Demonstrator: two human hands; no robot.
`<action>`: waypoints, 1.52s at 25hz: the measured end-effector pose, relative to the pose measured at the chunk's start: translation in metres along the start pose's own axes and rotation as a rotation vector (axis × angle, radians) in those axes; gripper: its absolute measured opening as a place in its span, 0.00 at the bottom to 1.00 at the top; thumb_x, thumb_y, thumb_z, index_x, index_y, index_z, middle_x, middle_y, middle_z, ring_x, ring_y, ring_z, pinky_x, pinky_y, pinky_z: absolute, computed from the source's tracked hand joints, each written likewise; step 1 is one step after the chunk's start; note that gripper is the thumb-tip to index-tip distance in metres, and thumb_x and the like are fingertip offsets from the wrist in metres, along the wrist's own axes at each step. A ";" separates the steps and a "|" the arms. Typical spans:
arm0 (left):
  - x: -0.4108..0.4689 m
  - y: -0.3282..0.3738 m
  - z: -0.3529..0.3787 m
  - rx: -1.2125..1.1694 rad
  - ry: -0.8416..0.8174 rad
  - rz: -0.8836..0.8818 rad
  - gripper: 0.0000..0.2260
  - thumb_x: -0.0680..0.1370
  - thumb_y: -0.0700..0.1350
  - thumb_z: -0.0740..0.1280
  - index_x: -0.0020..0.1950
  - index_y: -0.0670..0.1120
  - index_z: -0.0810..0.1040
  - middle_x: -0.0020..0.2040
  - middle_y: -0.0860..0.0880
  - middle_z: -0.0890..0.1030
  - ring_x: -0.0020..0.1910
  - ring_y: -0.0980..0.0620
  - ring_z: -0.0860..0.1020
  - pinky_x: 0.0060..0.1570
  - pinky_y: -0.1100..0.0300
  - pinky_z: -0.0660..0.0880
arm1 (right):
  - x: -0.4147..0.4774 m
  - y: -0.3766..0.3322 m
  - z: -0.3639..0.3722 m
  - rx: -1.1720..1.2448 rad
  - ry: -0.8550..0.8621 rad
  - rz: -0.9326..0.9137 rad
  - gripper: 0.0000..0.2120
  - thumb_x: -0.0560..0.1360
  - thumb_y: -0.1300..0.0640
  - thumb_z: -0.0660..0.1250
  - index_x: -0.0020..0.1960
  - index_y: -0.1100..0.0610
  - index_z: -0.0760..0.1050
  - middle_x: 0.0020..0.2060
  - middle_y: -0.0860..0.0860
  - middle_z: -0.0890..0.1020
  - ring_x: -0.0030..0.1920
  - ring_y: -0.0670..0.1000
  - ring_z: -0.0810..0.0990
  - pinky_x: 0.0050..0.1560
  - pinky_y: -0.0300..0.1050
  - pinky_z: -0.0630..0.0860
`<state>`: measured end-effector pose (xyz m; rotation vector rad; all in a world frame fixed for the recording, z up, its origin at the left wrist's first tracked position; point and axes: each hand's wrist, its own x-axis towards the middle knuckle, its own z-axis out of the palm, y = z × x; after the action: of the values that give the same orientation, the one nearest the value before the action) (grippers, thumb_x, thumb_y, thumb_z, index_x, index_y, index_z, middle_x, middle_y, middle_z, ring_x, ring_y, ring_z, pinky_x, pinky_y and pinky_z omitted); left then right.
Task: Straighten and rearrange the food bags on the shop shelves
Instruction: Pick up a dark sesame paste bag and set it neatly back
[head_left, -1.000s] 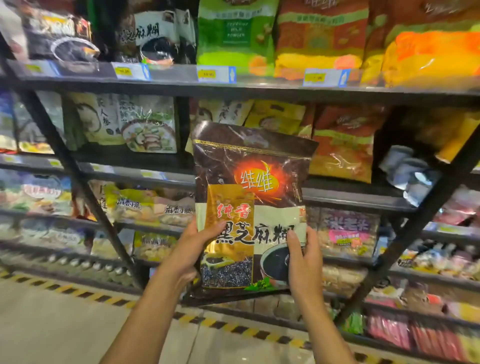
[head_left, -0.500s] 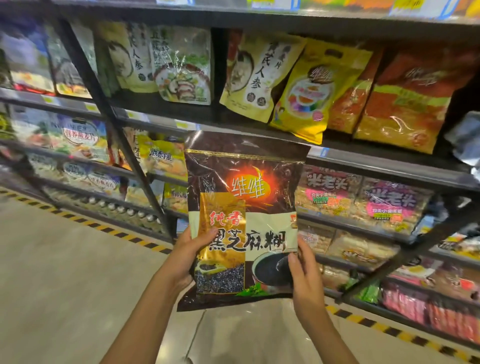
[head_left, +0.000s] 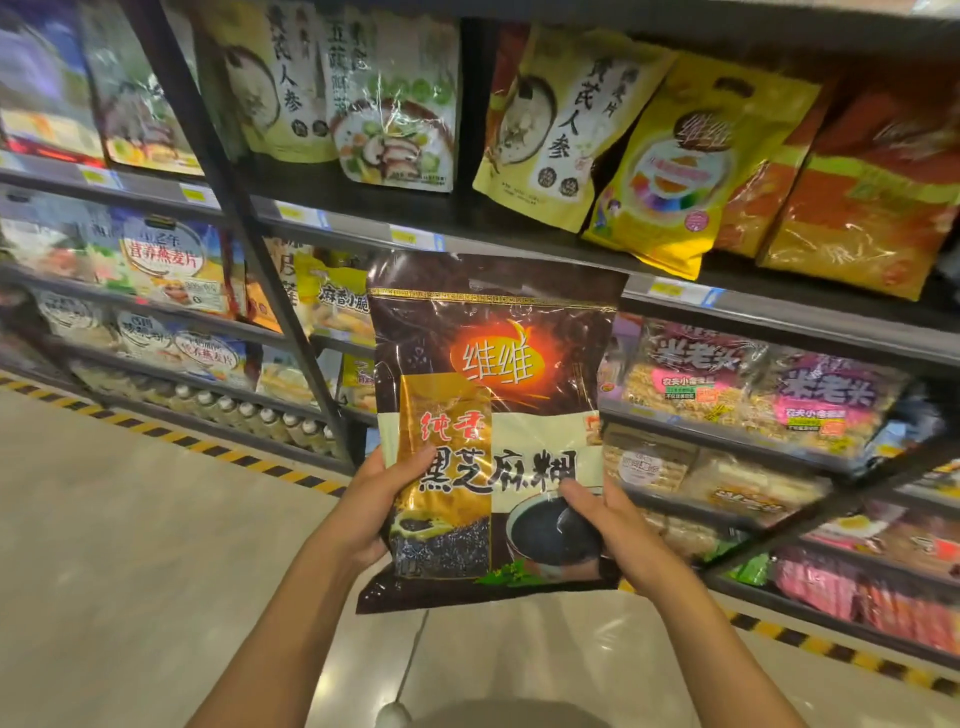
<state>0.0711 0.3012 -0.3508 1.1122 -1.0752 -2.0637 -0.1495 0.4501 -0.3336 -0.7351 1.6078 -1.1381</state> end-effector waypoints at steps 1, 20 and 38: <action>0.003 0.004 -0.006 -0.003 -0.007 -0.008 0.21 0.72 0.47 0.72 0.65 0.47 0.78 0.55 0.43 0.88 0.50 0.43 0.88 0.52 0.47 0.83 | 0.005 -0.004 0.006 0.024 -0.001 0.019 0.17 0.75 0.44 0.69 0.62 0.45 0.76 0.47 0.43 0.88 0.52 0.46 0.87 0.55 0.44 0.83; 0.036 0.036 -0.090 0.254 -0.119 0.052 0.23 0.69 0.50 0.82 0.61 0.52 0.79 0.53 0.49 0.89 0.54 0.48 0.87 0.56 0.51 0.82 | 0.049 -0.032 0.099 -0.003 0.330 -0.110 0.05 0.78 0.52 0.73 0.53 0.48 0.81 0.43 0.45 0.88 0.49 0.47 0.86 0.45 0.39 0.80; 0.051 0.259 -0.058 0.301 -0.234 0.510 0.34 0.63 0.63 0.79 0.66 0.52 0.80 0.58 0.51 0.87 0.60 0.48 0.84 0.70 0.42 0.74 | 0.081 -0.256 0.098 -0.098 0.222 -0.505 0.11 0.79 0.49 0.69 0.56 0.55 0.80 0.48 0.53 0.89 0.46 0.48 0.89 0.44 0.37 0.82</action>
<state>0.1204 0.1043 -0.1724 0.6372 -1.6324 -1.6817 -0.0990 0.2521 -0.1333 -1.1562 1.7212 -1.5514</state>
